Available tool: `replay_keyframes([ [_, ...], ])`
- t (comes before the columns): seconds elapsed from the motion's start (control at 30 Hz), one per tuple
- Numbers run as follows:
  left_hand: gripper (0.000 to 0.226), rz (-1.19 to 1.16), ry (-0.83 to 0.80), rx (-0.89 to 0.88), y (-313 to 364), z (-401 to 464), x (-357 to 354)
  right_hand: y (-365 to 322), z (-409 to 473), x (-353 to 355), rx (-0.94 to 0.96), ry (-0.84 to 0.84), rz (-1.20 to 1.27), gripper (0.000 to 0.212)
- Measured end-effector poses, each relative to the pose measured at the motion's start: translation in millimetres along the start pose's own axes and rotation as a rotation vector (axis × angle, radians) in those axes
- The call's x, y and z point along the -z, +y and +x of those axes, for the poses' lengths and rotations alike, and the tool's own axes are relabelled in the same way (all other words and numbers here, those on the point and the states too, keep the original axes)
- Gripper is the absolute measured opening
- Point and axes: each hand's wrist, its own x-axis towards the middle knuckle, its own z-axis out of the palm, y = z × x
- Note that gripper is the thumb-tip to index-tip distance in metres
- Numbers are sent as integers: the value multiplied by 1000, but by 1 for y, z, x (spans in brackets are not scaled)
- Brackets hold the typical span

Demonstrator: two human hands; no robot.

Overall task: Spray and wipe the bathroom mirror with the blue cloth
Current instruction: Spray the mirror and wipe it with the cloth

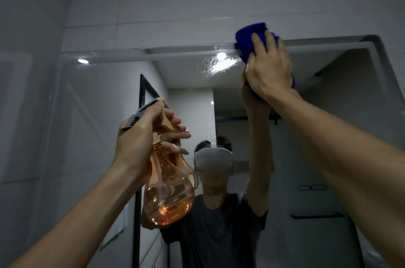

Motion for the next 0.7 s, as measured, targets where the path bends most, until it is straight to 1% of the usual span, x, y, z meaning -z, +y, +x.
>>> replay_keyframes([
  [0.13, 28, 75, 11, -35, 6, -2, 13, -49, -24, -12, 258, -138, -54, 54],
  [0.27, 29, 90, 38, -24, 9, -6, 27, -71, -98, -25, 500, -213, -72, 55],
  [0.33, 29, 106, 51, -15, 9, -9, 34, -69, -136, -28, 598, -241, -86, 56],
  [0.4, 29, 101, 53, 1, 9, -12, 38, -60, -160, -28, 630, -271, -102, 57],
  [0.5, 28, 95, 39, 12, 11, -18, 41, -36, -168, -19, 699, -300, -166, 60],
  [0.57, 28, 83, 29, 11, 14, -21, 44, -17, -161, -11, 678, -291, -187, 60],
  [0.6, 28, 75, 27, 14, 16, -22, 46, -7, -154, -7, 617, -265, -179, 58],
  [0.7, 28, 39, 15, 34, 21, -23, 53, 26, -131, 7, 288, -163, -159, 57],
])
